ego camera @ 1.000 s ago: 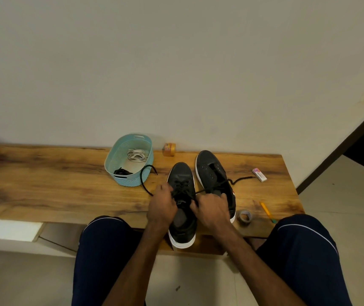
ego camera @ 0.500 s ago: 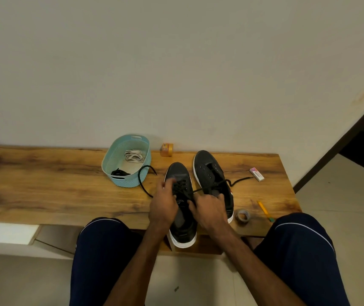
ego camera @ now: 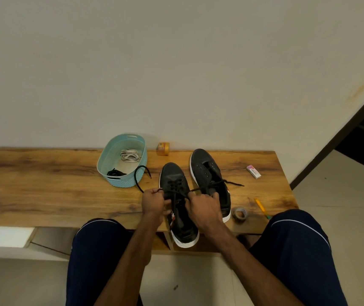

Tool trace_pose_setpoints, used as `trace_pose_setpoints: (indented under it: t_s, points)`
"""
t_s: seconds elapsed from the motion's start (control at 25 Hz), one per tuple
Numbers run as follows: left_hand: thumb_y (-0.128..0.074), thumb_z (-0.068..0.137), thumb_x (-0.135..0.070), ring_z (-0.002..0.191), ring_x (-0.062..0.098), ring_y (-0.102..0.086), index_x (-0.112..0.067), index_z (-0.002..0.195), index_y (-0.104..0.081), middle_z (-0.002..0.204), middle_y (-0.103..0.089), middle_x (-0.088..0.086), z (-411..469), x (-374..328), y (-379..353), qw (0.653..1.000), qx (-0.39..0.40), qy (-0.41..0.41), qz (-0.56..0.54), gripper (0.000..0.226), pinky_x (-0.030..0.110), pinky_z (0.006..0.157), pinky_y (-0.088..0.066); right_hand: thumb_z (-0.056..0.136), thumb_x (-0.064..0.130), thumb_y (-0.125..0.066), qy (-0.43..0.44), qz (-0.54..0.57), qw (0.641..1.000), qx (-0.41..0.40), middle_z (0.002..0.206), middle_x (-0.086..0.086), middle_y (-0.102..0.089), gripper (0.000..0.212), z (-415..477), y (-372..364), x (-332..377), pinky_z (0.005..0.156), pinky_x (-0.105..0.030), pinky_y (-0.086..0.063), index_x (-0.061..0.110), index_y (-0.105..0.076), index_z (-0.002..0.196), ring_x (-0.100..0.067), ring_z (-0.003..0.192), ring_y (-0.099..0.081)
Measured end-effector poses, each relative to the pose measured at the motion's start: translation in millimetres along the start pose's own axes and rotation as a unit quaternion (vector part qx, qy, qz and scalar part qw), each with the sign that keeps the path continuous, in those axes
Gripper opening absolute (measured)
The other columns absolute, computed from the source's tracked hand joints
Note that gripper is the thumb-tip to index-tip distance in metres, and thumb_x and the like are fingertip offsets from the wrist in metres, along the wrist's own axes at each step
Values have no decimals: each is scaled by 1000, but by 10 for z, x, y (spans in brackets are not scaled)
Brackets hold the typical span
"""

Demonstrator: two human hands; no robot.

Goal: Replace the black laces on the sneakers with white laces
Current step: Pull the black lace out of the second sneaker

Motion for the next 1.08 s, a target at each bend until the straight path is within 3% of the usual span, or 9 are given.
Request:
trace_pose_setpoints:
  t_s: [0.08, 0.24, 0.4, 0.52, 0.6, 0.68, 0.76, 0.92, 1.08]
  points:
    - [-49, 95, 0, 108, 29, -61, -12, 116, -53, 125, -58, 11, -46, -180, -19, 976, 31, -128, 176, 24, 47, 89, -55, 103, 40, -35, -3, 0, 1000, 0, 87, -1, -68, 29, 1, -10, 1, 93, -45, -36, 23, -58, 105, -25, 84, -64]
    - [-61, 94, -24, 107, 15, -56, -24, 112, -63, 118, -56, -6, -232, -359, -195, 811, 28, -341, 475, 17, 33, 84, -50, 103, 44, -34, -1, -27, 999, -29, 105, -5, -67, 34, -4, -40, 21, 92, -46, -38, 20, -55, 113, -27, 99, -62]
    - [-62, 93, -38, 80, 11, -59, -26, 90, -62, 90, -64, -10, -293, -444, -158, 818, -27, -333, 468, 12, 28, 63, -39, 105, 47, -27, 1, -22, 999, -35, 117, -6, -64, 42, -14, -101, -9, 93, -43, -41, 19, -51, 122, -26, 107, -58]
    - [-62, 95, -35, 69, 6, -52, -25, 89, -62, 87, -65, -7, -200, -407, 34, 901, -93, -267, 328, 12, 25, 56, -32, 106, 45, -22, -3, -38, 999, -24, 122, -7, -63, 47, -20, -157, -9, 95, -43, -39, 16, -53, 126, -26, 111, -55]
    - [-62, 96, -31, 76, 11, -57, -19, 93, -63, 95, -68, 3, -49, -326, 282, 967, -139, -158, 144, 13, 27, 63, -42, 107, 42, -20, 2, -43, 999, -11, 125, -7, -63, 49, -12, -190, 4, 99, -43, -37, 15, -54, 128, -26, 114, -53]
    - [-63, 95, -28, 93, 24, -63, -13, 99, -64, 101, -67, 7, 2, -282, 406, 977, -160, -117, 82, 16, 35, 77, -49, 107, 41, -19, 9, -48, 999, -8, 131, -7, -61, 51, -5, -191, 2, 112, -45, -28, 14, -54, 132, -25, 123, -50]
    - [-66, 92, -25, 106, 23, -60, -14, 111, -62, 110, -64, 2, -63, -424, 281, 947, -110, -213, 213, 22, 37, 81, -48, 106, 40, -21, 9, -46, 999, -13, 138, -7, -57, 52, -10, -162, 0, 122, -52, -6, 13, -51, 138, -22, 136, -43]
    - [-63, 93, -28, 107, 13, -58, -29, 118, -62, 118, -63, -8, -250, -436, -208, 793, 47, -355, 492, 25, 37, 90, -48, 106, 41, -22, 2, -1, 1000, 1, 155, -3, -40, 54, -1, -161, -21, 120, -56, 8, 15, -36, 151, -18, 150, -22]
    - [-60, 95, -33, 89, 11, -59, -27, 96, -66, 98, -65, -9, -282, -471, -175, 794, -10, -351, 496, 8, 30, 74, -45, 106, 39, -22, 4, 25, 1000, 9, 157, -2, -38, 52, -3, -189, -40, 122, -48, -4, 16, -34, 152, -16, 151, -20]
Point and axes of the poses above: each hand's wrist, its own z-axis towards the middle knuckle, its own y-axis out of the back of the hand, x = y × z, the point moved 7 cm from there along z, towards the middle knuckle
